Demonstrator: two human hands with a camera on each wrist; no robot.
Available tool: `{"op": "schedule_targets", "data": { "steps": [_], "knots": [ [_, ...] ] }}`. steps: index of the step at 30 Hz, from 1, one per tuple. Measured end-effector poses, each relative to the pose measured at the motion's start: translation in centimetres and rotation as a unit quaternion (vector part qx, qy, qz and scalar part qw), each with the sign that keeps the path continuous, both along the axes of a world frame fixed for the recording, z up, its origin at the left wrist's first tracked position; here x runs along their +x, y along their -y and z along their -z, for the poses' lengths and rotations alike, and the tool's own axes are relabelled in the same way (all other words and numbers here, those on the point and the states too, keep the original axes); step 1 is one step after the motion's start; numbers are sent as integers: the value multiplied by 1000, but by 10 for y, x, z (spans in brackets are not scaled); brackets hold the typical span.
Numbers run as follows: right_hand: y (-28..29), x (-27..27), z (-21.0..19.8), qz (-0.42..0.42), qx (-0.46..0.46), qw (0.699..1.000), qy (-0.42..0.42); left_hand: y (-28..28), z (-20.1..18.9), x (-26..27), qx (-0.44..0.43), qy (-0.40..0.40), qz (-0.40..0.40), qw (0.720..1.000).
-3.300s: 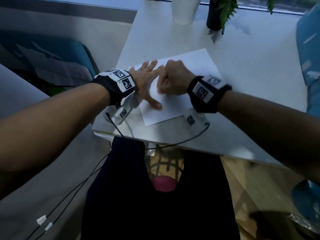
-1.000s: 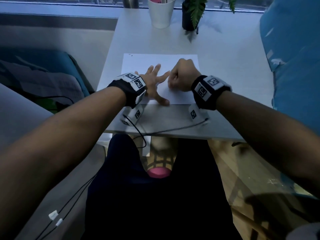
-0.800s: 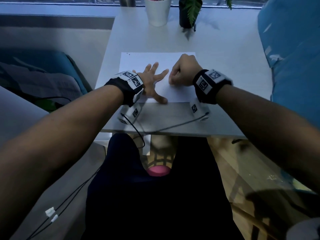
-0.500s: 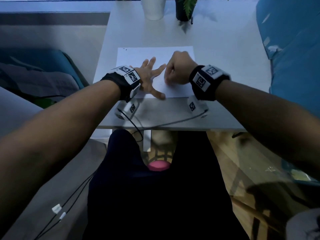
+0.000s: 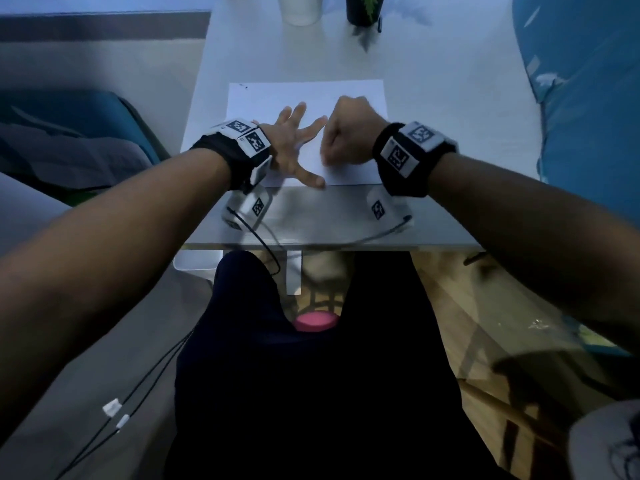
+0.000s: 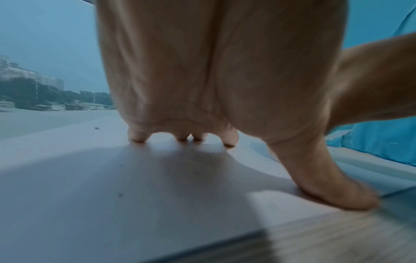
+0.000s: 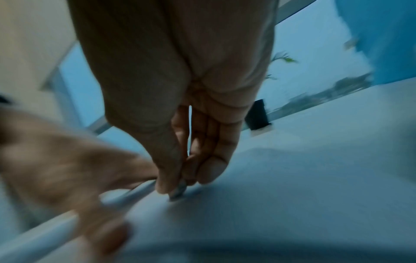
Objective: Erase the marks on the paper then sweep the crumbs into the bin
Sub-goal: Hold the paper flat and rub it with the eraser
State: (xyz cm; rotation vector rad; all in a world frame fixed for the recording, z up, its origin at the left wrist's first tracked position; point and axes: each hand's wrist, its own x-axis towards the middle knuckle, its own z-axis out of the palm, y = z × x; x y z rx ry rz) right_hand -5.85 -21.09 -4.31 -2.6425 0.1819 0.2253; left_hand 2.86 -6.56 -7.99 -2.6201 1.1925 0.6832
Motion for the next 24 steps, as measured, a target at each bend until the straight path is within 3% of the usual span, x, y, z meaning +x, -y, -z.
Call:
{"op": "schedule_targets", "data": {
  "steps": [2,5,9,12,16,20,24],
  "knots": [
    [-2,-3,-1,-18,-11,999,-29,0,3,2,-9,-5,8,1000],
    [18,4,-1,60,-10,998,-9,3,3,1,1,5,5,1000],
    [6,-2,3,0,-6,998,-57,2,2,4,-2,-13,4,1000],
    [20,4,-2,78,19,997,2,2,1,1,6,-8,-3,1000],
    [-3,-5,0,-16,-15,1000,-5,2,-2,1,-1,-13,7,1000],
    [15,11,-6,71,34,997,8,2,-4,-2,16,-9,-6,1000],
    [-11,-2,-4,-14,34,999,-34,1,-11,-5,9,-33,-17,999]
  ]
}}
